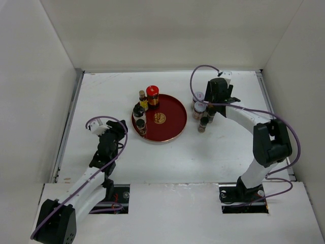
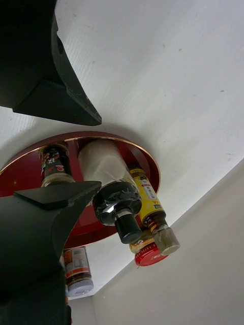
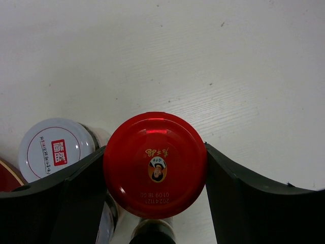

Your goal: Organize the condiment bottles

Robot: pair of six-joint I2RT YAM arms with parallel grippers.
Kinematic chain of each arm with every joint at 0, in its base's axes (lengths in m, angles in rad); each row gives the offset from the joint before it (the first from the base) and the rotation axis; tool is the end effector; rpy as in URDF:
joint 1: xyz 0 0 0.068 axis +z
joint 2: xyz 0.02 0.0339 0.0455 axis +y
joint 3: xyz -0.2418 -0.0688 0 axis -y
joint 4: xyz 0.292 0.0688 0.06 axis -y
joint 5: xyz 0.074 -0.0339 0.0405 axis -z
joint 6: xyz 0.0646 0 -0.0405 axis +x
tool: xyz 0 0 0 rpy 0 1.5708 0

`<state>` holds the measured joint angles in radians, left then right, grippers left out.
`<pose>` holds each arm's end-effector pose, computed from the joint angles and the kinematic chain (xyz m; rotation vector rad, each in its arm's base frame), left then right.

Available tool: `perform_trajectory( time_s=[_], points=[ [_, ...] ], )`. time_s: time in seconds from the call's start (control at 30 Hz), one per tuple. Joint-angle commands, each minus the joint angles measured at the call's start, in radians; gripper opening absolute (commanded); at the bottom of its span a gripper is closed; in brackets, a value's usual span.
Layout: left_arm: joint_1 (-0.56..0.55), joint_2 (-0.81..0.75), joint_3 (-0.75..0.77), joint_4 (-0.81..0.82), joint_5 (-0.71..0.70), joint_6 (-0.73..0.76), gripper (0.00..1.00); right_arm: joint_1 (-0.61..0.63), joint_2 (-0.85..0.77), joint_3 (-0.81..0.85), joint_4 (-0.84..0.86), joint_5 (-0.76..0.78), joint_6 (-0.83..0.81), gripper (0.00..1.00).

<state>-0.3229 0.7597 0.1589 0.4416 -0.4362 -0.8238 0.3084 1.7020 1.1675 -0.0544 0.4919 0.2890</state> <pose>0.2461 -0.0536 0.1434 -0.7357 1.5745 -0.4715 0.4307 0.1052 0.1834 0.2575 2.0710 -0.1708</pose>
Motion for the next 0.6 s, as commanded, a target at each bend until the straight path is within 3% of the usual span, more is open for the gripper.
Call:
perform_trajectory(
  time_s=[0.0, 0.3, 0.57],
  points=[
    [0.002, 0.012, 0.008, 0.063, 0.011, -0.011, 0.46, -0.007, -0.102, 0.034, 0.102, 0.027, -0.014, 0.48],
    [0.006, 0.006, 0.008, 0.066, 0.024, -0.015, 0.46, 0.004, -0.191, 0.116, 0.099, 0.059, -0.097, 0.47],
    [0.009, -0.006, 0.004, 0.066, 0.022, -0.018, 0.46, 0.197, -0.174, 0.247, 0.099, 0.059, -0.175, 0.48]
  ],
)
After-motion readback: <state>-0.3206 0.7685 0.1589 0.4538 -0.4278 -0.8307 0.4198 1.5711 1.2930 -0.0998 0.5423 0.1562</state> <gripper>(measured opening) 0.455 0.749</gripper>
